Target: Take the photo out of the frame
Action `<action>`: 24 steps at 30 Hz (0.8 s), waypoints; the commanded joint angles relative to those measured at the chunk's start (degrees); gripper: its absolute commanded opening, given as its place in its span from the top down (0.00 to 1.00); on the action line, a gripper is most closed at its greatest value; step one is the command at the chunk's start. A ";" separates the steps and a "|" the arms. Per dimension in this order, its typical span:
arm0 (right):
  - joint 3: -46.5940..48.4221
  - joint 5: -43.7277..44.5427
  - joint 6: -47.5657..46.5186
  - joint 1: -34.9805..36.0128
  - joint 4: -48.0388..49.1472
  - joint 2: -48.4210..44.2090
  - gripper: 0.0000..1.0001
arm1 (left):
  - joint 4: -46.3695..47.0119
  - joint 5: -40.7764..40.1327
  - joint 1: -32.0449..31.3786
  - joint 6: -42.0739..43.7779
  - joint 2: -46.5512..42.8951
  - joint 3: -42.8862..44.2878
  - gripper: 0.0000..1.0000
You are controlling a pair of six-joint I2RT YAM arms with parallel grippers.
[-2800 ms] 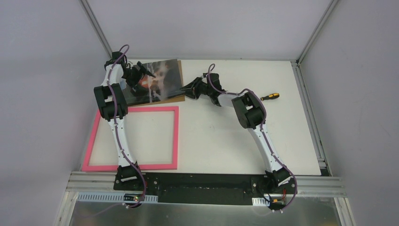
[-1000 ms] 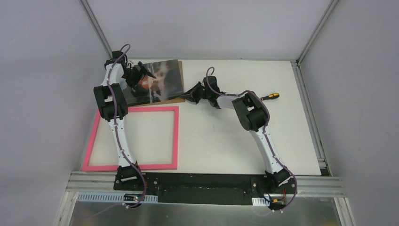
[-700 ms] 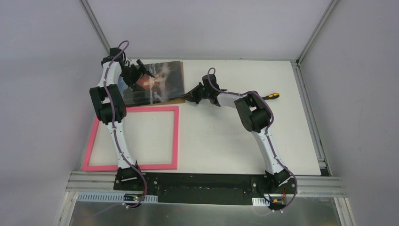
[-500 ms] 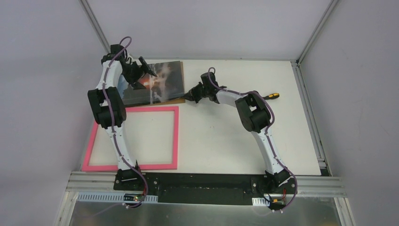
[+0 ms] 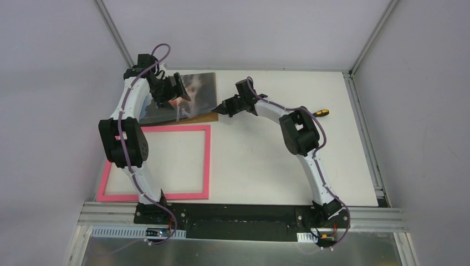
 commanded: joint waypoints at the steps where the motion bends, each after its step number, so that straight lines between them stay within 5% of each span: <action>1: 4.67 -3.18 5.41 -0.10 -5.35 -3.94 1.00 | -0.33 -5.70 -4.36 10.70 -5.69 -2.01 0.07; 8: 7.90 -5.13 6.37 -0.22 -11.68 -3.99 1.00 | 12.46 -3.71 -6.83 19.47 -10.86 -12.46 0.19; 17: 8.00 -7.53 11.07 -0.57 -12.48 -5.15 1.00 | 13.10 -4.16 -8.58 19.56 -9.93 -11.19 0.22; 24: 8.55 -7.30 11.36 -0.67 -12.56 -7.56 1.00 | 9.81 -6.65 -8.65 5.58 -11.35 -8.64 0.21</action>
